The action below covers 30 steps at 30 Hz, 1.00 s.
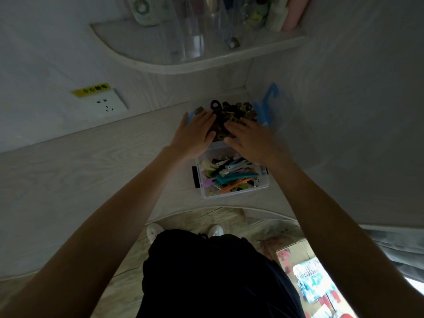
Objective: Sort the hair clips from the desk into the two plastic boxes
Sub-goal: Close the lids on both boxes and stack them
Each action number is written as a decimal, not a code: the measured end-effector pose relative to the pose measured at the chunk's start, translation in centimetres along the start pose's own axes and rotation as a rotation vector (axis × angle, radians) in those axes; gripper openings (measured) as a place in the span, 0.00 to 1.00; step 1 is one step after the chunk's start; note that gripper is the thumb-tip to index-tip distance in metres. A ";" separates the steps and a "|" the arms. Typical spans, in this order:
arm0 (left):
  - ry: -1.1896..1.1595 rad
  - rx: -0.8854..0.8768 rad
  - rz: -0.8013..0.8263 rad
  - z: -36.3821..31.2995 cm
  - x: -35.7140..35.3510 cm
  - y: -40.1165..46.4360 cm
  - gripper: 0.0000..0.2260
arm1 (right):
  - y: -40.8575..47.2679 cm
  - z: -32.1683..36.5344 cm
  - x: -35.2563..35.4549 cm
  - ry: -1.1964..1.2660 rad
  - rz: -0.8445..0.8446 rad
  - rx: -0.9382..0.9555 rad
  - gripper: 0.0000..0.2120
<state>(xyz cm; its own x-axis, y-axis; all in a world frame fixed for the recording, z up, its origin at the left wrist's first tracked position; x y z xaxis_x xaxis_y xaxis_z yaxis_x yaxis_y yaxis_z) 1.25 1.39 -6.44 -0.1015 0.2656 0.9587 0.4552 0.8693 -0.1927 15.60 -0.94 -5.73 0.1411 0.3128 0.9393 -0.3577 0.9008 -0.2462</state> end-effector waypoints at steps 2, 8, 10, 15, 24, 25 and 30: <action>-0.032 -0.004 -0.024 0.5 0.2 -0.7 0.25 | -0.2 -0.1 -0.3 0.044 0.025 -0.003 0.28; -0.135 0.004 -0.214 2.1 1.1 -3.4 0.29 | -1.5 0.1 2.5 0.283 -0.350 -0.002 0.22; -0.131 0.046 -0.195 2.6 0.6 -3.8 0.28 | -3.0 -0.5 4.8 0.257 -0.593 -0.003 0.14; -0.123 0.088 -0.249 2.9 0.8 -4.2 0.25 | -6.8 -3.3 9.2 -0.129 -0.844 -0.287 0.14; -0.310 0.151 -0.249 3.4 1.4 -4.2 0.33 | -4.1 -2.9 9.0 -0.063 -0.564 -0.541 0.21; -0.349 0.173 -0.237 3.6 1.2 -4.2 0.34 | -3.9 -3.2 8.9 -0.056 -0.600 -0.543 0.19; -0.413 0.214 -0.209 4.1 0.7 -4.3 0.37 | -3.0 -4.4 8.9 0.292 -0.560 -0.384 0.22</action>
<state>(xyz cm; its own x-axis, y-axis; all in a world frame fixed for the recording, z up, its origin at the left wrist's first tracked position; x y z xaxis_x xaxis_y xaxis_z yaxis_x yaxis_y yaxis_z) -4.45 -0.43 -5.76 -0.5317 0.1814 0.8273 0.2006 0.9760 -0.0851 21.96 0.45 2.29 0.4672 -0.2059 0.8599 0.1811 0.9742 0.1349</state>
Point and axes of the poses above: each hand's wrist, its own y-axis towards the middle knuckle, its own x-axis out of the back of the hand, z = x × y, the point moved 6 cm from there along y, towards the middle knuckle
